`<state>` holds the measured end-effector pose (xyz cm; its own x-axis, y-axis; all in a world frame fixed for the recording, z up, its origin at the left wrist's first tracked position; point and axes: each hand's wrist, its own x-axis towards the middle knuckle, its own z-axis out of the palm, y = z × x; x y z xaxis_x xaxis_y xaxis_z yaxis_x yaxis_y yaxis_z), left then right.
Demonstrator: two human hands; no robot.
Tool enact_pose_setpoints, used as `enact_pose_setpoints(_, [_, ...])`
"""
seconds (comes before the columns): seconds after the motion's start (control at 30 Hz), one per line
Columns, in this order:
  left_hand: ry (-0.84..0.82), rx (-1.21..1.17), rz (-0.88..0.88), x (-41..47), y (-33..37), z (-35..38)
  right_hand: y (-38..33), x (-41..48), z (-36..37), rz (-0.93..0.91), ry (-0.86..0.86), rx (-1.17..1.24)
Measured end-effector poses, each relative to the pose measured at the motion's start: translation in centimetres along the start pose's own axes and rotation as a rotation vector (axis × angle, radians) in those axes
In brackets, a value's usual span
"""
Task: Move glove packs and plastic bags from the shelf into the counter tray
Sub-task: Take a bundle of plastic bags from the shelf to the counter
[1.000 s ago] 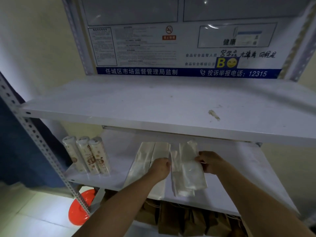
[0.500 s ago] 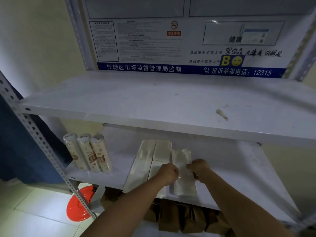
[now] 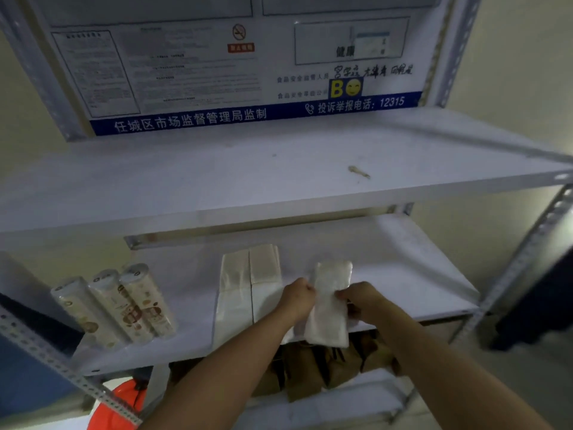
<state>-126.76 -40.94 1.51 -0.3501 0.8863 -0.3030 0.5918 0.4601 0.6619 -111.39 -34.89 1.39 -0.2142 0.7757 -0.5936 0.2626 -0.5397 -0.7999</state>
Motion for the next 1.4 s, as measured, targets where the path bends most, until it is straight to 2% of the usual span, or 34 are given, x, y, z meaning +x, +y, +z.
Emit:
enact_pose_setpoints(0.13, [-0.207,-0.082,0.042,-0.8,2.8,3.0,1.9,-2.6,-4.4,-0.015,0.042,0.18])
enact_pose_setpoints(0.3, [-0.503,-0.444,-0.019,-2.6,6.9,7.7,5.0,-6.5,-11.7,-0.036,0.149,0.278])
enact_pose_setpoints(0.6, [-0.768,-0.389,-0.047,-6.6,15.8,18.1,10.9,-12.3,-23.3,0.077,0.344,0.387])
enact_pose_setpoints(0.8, [-0.858,-0.228,-0.024,-7.9,21.8,25.8,13.1,-15.1,-30.6,0.108,0.479,0.479])
enact_pose_setpoints(0.93, [-0.904,-0.215,-0.032,-8.5,26.3,30.3,14.2,-14.8,-36.1,0.126,0.54,0.538])
enact_pose_setpoints(1.1, [-0.968,-0.249,-0.093,-8.3,31.8,35.0,14.7,-13.4,-43.2,0.153,0.543,0.561])
enact_pose_setpoints(1.4, [-0.967,-0.218,-0.171,-6.2,41.1,41.1,13.3,-11.2,-54.6,0.293,0.519,0.529])
